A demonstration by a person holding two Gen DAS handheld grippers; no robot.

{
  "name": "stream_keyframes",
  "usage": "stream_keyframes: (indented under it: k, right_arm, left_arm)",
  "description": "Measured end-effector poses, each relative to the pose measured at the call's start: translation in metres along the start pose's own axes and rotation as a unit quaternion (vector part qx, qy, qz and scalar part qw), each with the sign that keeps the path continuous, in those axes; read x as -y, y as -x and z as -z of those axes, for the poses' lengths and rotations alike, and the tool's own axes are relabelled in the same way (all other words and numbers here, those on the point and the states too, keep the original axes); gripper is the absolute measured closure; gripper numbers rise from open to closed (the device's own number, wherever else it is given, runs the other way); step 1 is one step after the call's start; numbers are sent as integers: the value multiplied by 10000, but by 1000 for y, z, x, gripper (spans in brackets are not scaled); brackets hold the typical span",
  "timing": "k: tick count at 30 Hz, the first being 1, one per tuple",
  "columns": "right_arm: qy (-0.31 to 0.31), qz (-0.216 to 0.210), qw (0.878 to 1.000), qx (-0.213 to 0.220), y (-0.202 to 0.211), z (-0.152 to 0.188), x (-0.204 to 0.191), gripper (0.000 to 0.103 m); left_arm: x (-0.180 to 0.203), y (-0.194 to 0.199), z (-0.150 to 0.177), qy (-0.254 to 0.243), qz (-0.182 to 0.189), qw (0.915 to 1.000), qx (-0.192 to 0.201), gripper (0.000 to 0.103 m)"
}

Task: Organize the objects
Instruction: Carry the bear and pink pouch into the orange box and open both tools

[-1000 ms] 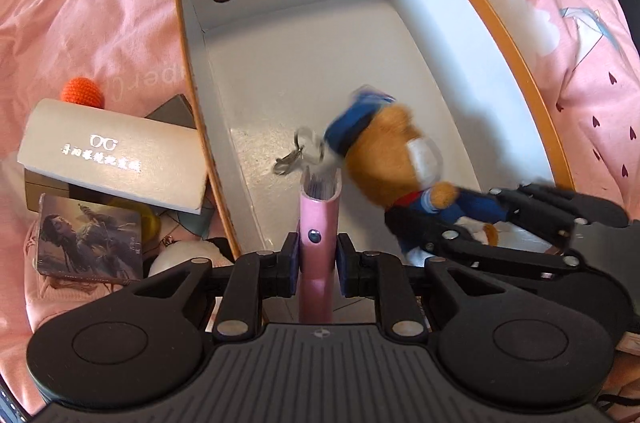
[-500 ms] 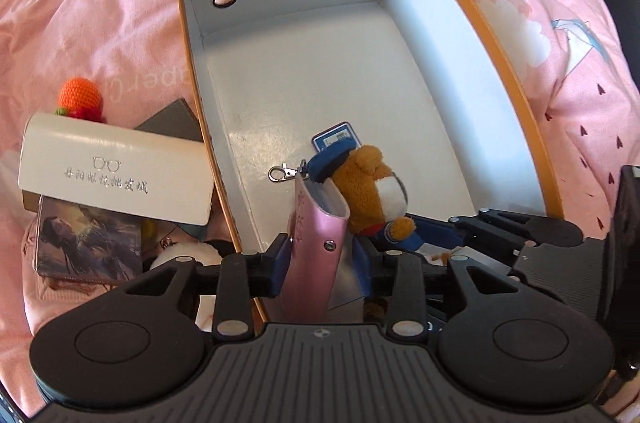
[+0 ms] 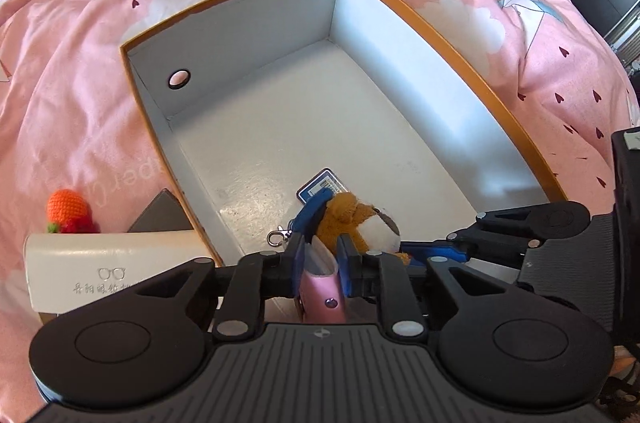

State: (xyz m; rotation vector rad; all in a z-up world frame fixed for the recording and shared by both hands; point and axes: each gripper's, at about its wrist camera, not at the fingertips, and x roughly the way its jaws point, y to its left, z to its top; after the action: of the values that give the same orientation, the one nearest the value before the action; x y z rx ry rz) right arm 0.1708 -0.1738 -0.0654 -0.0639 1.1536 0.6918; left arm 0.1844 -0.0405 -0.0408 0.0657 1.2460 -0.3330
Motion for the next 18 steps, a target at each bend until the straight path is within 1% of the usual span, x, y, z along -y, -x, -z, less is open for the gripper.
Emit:
stream_keyframes:
  k: [2,3,4,6,7,10,14,16,17,18]
  right_arm:
    - [-2,101,9999,43,2,0,-1,64]
    - [6,194,9998,79,4,-1,-1,64]
    - [35,327,9994,126,6,-1,-2,64]
    - [186,628,9976,205,9,-2,-4,64]
    - [244,742,9967,212,10,-3,-4,64]
    - [358,967,9946,112,11,-6,1,63]
    - [463,1121,9925,-173,3,-7,3,62]
    - [559,1245,9904,-236,-2,-6,1,60]
    - [622,1329,9888,-273,-5,-6,0,58]
    - [688,1380,9876,-301,-7,-6,-1,57]
  left_arm:
    - [-2,-1,0,6,8,10000,-25,92]
    - [-2,-1,-1,25,-43,10000,-48,96]
    - [-2,-2,-1,31,-167,9998,-77,98]
    - [-4,-5,-2,-8,-497,9987,-145,99]
    - [-6,-7,-3,3,-537,9984,-179,98]
    - [-6,-8,-6,-34,-507,9984,-256,98]
    - [4,-11,-7,-467,-614,9962,-396,98]
    - [6,-9,-7,-580,-406,9967,-409,98]
    - [6,-10,-7,-612,-372,9964,-443,98]
    - [5,-11,-8,-647,-423,9959,-473,98]
